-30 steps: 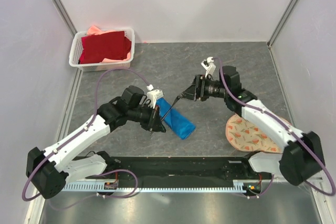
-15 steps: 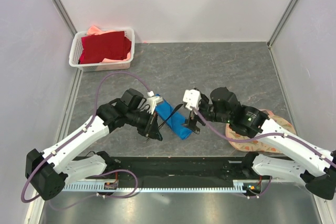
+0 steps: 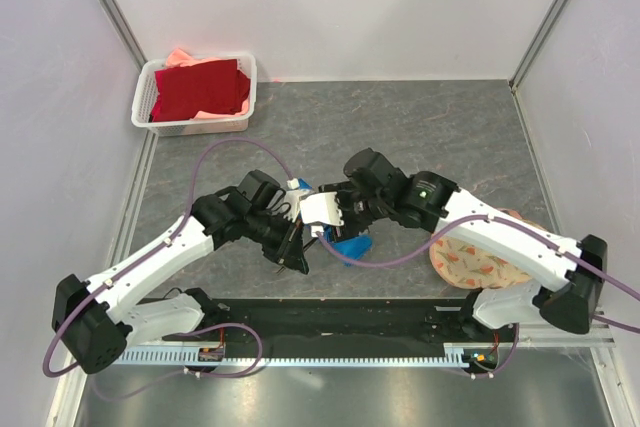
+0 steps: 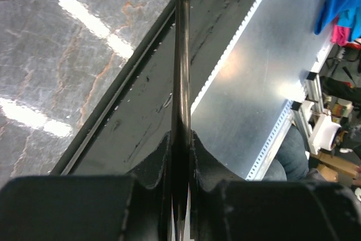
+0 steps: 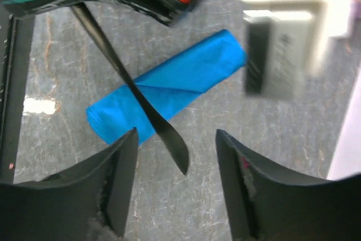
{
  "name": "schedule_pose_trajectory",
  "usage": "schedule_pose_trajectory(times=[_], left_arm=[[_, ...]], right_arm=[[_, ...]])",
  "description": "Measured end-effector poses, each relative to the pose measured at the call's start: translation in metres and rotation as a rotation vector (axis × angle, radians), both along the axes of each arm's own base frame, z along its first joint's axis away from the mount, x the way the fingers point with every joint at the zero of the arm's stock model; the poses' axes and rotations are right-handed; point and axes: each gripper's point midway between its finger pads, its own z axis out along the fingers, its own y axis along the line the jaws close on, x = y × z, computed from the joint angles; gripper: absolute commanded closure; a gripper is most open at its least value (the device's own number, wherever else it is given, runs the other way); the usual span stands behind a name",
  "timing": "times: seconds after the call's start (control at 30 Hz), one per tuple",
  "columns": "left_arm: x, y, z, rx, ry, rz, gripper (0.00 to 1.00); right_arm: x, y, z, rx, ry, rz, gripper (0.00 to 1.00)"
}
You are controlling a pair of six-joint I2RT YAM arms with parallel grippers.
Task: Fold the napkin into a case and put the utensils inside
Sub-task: Pass from the left arm to the right
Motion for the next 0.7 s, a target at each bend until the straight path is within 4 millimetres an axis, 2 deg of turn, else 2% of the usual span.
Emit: schedule_pose_trajectory(times=[0.17, 0.27, 0.43, 0.7], left_arm=[[0.006, 0.002, -0.001, 0.030, -0.029, 0.016, 0.98], [0.008, 0.002, -0.002, 0.044, -0.030, 0.021, 0.98], [0.006, 0.006, -0.006, 0.069, -0.020, 0.022, 0.98], [0.004, 0.007, -0.007, 0.076, -0.014, 0.016, 0.98]], right_arm=[[-0.007, 0.007, -0.020, -0.096, 0.047, 0.073, 0.46], [-0.011, 0.006, -0.033, -0.141, 0.074, 0.101, 0.52], [-0.009, 0.011, -0.038, -0.159, 0.075, 0.113, 0.66], [-0.006, 0.014, -0.047, -0.177, 0.081, 0.115, 0.56]])
